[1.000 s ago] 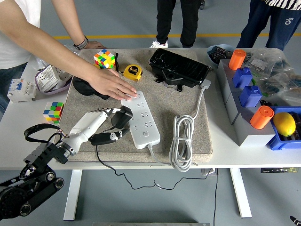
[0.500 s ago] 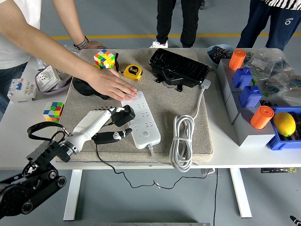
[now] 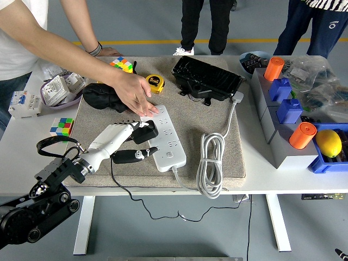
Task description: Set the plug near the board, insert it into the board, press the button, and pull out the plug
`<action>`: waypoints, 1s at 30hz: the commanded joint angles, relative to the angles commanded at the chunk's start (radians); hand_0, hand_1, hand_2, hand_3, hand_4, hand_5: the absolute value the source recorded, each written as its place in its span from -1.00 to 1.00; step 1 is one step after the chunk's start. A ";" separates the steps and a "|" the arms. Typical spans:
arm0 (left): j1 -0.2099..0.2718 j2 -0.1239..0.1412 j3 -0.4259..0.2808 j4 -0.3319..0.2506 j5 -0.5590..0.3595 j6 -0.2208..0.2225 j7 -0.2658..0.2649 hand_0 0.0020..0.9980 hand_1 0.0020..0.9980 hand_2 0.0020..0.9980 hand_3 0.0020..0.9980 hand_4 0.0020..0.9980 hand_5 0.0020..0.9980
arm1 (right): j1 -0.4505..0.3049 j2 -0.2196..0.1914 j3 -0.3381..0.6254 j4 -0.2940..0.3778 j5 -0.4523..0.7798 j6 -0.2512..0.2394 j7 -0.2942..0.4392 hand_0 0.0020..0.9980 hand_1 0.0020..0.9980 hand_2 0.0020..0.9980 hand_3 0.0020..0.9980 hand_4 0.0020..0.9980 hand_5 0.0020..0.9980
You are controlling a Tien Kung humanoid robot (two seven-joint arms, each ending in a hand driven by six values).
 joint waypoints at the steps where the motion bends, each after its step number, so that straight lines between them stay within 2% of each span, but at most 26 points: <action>1: -0.003 -0.001 0.003 0.000 0.000 -0.001 0.001 0.57 0.65 0.65 0.57 0.67 0.66 | 0.000 0.000 0.000 0.000 0.000 0.000 0.000 0.21 0.23 0.21 0.10 0.91 -0.23; 30: -0.021 -0.007 0.014 -0.017 -0.010 -0.003 -0.004 0.57 0.63 0.63 0.55 0.70 0.68 | -0.004 -0.002 -0.007 0.000 0.004 0.001 0.003 0.21 0.23 0.20 0.10 0.91 -0.24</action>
